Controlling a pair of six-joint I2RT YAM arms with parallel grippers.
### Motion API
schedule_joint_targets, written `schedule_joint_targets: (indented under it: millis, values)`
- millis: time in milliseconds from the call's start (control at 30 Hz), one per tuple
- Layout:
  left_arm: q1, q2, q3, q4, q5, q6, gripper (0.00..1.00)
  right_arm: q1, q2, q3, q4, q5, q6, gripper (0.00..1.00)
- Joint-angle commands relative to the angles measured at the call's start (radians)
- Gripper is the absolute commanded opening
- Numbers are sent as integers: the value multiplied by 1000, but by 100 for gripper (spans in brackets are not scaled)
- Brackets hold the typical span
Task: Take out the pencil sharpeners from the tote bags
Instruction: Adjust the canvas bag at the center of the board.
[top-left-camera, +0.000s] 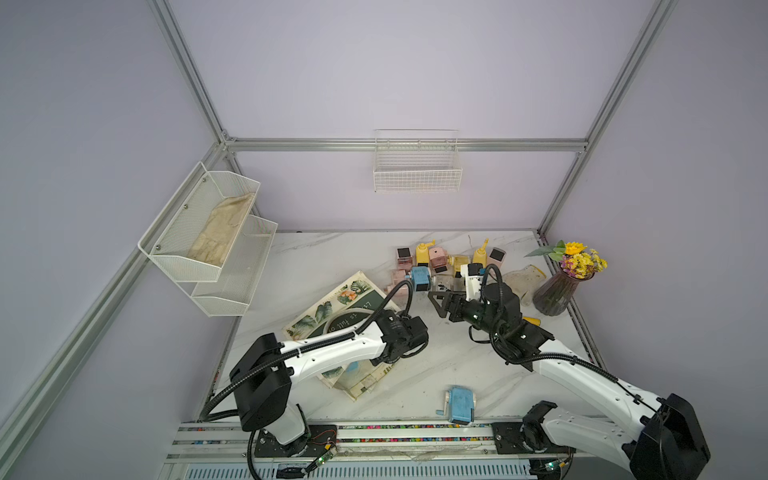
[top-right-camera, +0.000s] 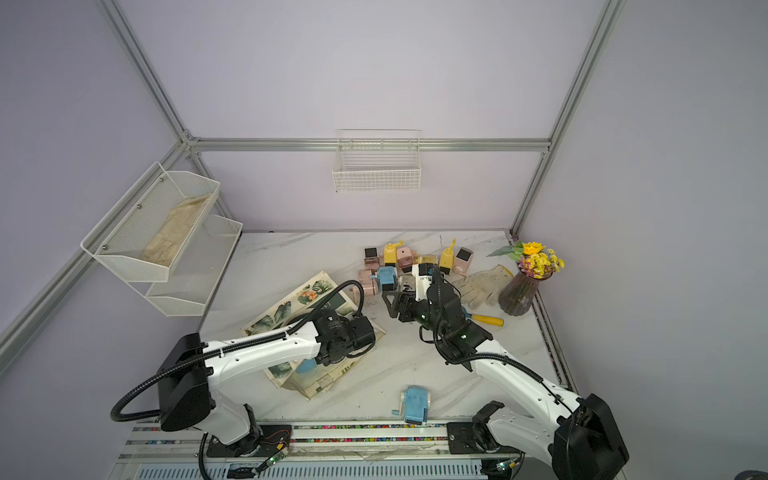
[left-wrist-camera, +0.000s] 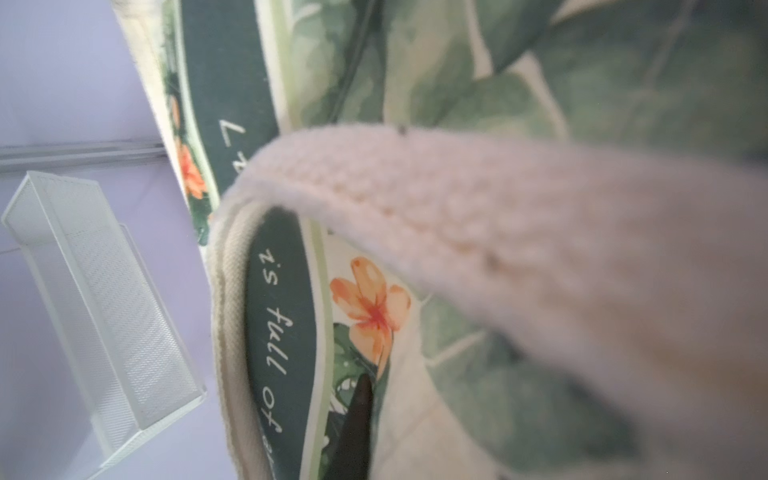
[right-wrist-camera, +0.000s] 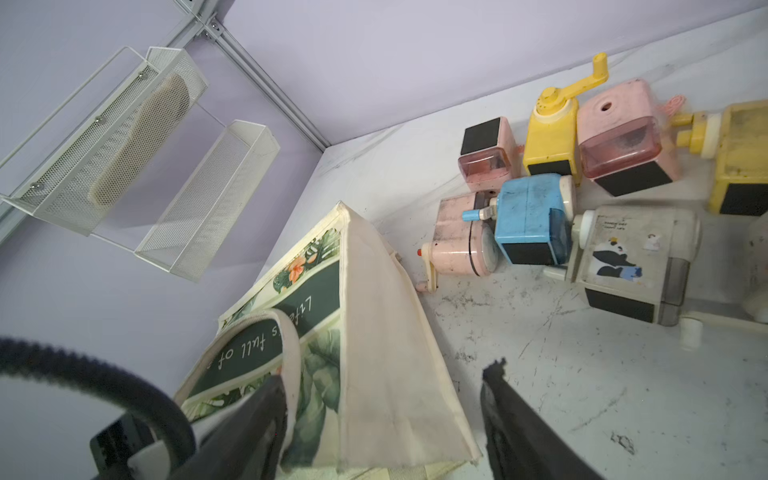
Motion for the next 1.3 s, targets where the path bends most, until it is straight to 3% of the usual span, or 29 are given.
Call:
schedule_joint_targets:
  millis: [0,67,133,400,500,700,1033,1267]
  values:
    - [166,-195,81,110,51,98,0,-4,-1,-12,16,-23,-11,75]
    - [278,-261,79,194,124,170,0,-5,8,-10,24,-33,-13,75]
    - [334,-283,90,244,97,225,0,-5,13,-5,26,-39,-18,75]
    - [537,-210,267,281,148,332,0,-5,67,31,-46,21,-16,78]
    - [554,-182,289,274,234,305,0,-5,87,62,-145,66,2,82]
    - [570,-195,193,301,353,239,0,7,24,30,-240,54,68,86]
    - [575,-239,126,339,506,194,0,13,-136,-42,-502,-33,192,89]
    - [578,-248,111,345,563,214,0,30,-155,-73,-713,-121,159,87]
